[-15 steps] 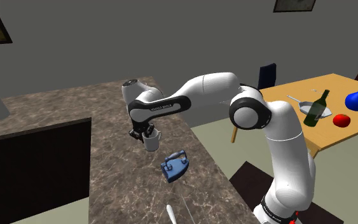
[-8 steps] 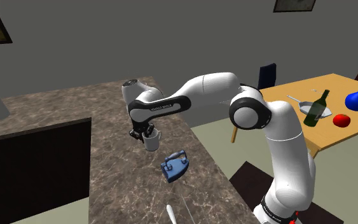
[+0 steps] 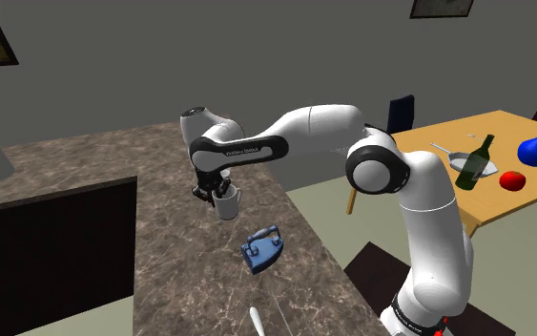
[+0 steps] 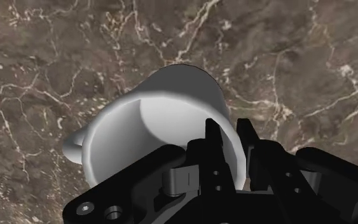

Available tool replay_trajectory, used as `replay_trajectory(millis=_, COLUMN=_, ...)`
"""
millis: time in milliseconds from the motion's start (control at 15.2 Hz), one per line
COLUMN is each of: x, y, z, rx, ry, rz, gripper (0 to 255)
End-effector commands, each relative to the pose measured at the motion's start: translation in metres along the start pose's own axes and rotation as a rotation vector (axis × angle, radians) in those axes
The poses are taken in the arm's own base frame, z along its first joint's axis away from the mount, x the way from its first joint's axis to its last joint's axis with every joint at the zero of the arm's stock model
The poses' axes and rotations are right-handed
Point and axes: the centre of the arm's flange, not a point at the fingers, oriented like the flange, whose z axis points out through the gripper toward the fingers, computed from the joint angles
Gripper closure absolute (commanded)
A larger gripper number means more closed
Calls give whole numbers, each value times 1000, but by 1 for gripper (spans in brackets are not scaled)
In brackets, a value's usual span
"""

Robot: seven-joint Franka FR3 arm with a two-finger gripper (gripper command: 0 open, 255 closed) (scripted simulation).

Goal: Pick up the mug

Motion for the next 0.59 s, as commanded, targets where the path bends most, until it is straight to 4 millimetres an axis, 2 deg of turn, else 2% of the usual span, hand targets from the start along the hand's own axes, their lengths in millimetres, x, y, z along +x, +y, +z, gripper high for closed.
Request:
replay_trajectory(millis=0, x=0, y=1, z=-10, rx=0, ry=0, rz=0, gripper=255)
replay_trajectory(millis=396, x=0, y=3, z=-42, rx=0, ry=0, rz=0, gripper=255)
replay_trajectory(millis=528, x=0, y=3, z=-43, rx=0, ry=0, rz=0, gripper=255)
